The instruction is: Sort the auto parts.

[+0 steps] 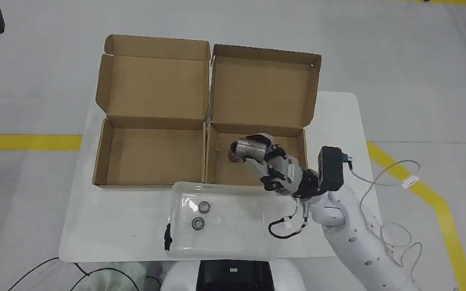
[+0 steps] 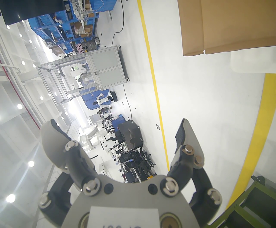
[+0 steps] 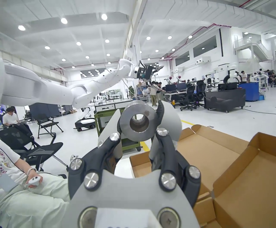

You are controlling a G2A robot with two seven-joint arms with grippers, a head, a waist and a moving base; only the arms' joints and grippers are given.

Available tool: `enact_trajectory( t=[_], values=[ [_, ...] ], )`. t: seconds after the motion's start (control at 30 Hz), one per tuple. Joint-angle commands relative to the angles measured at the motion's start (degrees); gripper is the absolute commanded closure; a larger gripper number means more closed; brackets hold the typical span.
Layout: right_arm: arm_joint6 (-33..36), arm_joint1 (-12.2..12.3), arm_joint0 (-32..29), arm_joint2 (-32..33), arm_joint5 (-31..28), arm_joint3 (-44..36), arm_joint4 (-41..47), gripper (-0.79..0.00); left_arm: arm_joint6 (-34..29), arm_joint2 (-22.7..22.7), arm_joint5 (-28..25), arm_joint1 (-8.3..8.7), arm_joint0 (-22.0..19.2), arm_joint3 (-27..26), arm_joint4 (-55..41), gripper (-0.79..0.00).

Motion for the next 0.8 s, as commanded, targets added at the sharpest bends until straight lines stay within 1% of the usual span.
enact_trajectory(
  t=[0.0,0.07,0.23,0.33,0.43,0.5,0.77],
  values=[
    [3.36,0.00,0.21,-0.40,1.38,-0.57,-0.63,0.000,0.00,0.00,0.00,0.00,0.00,0.00,0.00,-0.785],
    [6.21,0.00,0.56,-0.29,3.52,-0.01,-0.68,0.000,0.00,0.00,0.00,0.00,0.00,0.00,0.00,-0.785],
    [17.58,-0.10,2.13,-0.74,10.26,0.98,-0.89,0.000,0.00,0.00,0.00,0.00,0.00,0.00,0.00,-0.785],
    [24.84,-0.19,2.93,-1.28,15.10,0.31,-2.20,0.000,0.00,0.00,0.00,0.00,0.00,0.00,0.00,-0.785],
    [30.47,-0.28,3.20,-1.89,19.08,-0.62,-3.56,0.000,0.00,0.00,0.00,0.00,0.00,0.00,0.00,-0.785],
    [35.17,-0.27,3.39,-1.82,23.17,-0.97,-5.87,0.000,0.00,0.00,0.00,0.00,0.00,0.00,0.00,-0.785],
    [43.52,-0.19,2.10,-0.69,31.89,-2.43,-8.51,0.000,0.00,0.00,0.00,0.00,0.00,0.00,0.00,-0.785]
  ],
)
